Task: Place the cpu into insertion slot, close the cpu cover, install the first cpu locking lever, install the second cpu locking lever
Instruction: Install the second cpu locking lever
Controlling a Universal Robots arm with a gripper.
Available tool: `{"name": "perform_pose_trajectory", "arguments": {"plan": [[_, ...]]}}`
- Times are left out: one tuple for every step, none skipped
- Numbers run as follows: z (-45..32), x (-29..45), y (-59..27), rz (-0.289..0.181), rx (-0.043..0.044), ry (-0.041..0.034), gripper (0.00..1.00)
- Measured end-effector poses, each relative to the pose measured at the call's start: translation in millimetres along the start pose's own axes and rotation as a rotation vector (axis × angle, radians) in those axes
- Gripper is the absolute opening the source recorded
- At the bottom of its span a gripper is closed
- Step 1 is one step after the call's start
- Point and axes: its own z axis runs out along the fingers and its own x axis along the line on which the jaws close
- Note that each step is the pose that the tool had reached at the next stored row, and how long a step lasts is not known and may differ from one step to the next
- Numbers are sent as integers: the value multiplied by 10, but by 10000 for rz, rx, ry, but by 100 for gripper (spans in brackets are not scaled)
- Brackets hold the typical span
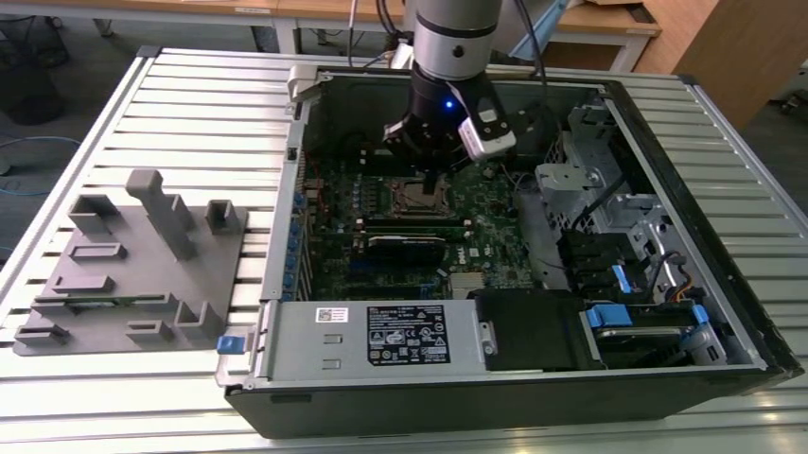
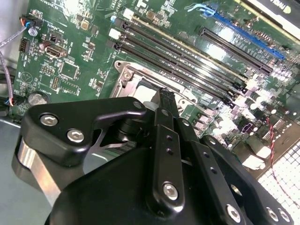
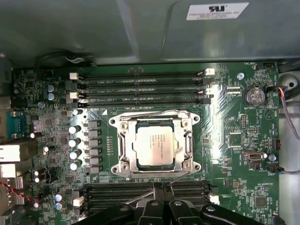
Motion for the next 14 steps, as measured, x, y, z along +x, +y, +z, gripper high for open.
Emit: {"name": "perform_pose_trajectory", "arguments": {"plan": [[3,4,-6,1,0,0,11],[6,11,-11,1,1,-1,11],[10,18,-13,1,-1,-4,11],[13,27,-16,1,0,-7,11],[17,37,-18,0,1,-9,11],[21,49,-20,0,3,-12,11],[25,60,-22,0,6,-14,11],[29,71,-24,0,9,-15,11],[34,84,-25,0,11,-17,11],[38,97,-26,0,13,-20,11],[42,110,-27,0,16,-23,11],[46,123,-28,1,20,-25,11],[50,136,-30,1,21,-27,11],[54,148,-34,1,22,-28,11]]}}
